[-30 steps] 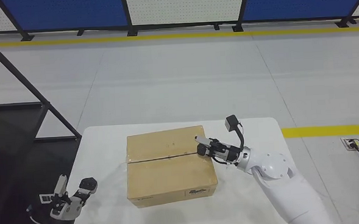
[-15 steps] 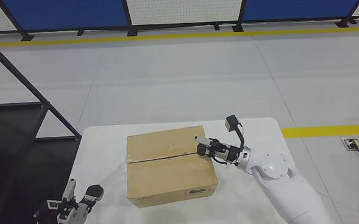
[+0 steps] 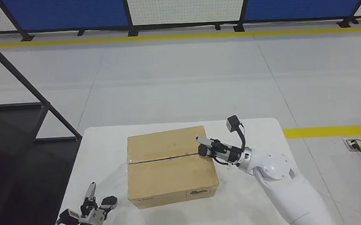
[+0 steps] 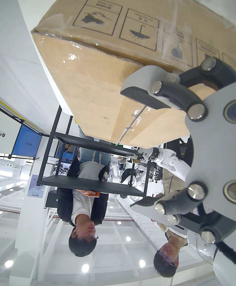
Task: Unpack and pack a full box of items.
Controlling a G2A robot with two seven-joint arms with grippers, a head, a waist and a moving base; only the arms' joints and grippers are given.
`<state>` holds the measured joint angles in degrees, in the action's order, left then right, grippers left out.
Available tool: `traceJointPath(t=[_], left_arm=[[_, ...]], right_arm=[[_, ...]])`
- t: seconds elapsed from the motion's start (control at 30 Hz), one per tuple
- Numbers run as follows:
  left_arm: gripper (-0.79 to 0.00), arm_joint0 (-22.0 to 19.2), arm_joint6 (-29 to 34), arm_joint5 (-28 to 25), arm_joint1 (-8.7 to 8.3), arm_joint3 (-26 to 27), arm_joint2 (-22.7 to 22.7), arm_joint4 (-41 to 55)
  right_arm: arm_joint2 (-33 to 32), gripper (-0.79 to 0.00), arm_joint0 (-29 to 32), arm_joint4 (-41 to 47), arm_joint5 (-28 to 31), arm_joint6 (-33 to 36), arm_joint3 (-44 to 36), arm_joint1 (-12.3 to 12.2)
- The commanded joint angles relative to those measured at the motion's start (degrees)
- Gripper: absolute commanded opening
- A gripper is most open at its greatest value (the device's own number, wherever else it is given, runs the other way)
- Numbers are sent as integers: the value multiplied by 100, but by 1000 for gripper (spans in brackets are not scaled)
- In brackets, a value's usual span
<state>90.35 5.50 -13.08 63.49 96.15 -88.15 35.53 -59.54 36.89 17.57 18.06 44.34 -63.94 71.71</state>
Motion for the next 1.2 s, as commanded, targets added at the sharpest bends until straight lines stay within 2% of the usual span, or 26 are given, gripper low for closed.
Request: traceJointPath(t=[0.0,0.13,0.33,0.77,1.17], left_arm=[[0,-129,-318,6,34,-71,128,-205],[0,-470,-345,152,99,-364,334,1],[0,-883,-494,86,189,-834,467,251],[0,-1332,-810,-435,299,-1129,197,398],[0,-1384,-623,-817,364,-510,-151,664]], right_arm=[[0,0,0,0,0,0,0,0],[0,0,0,0,0,0,0,0],[0,0,0,0,0,0,0,0],[0,0,0,0,0,0,0,0],[0,0,0,0,0,0,0,0]])
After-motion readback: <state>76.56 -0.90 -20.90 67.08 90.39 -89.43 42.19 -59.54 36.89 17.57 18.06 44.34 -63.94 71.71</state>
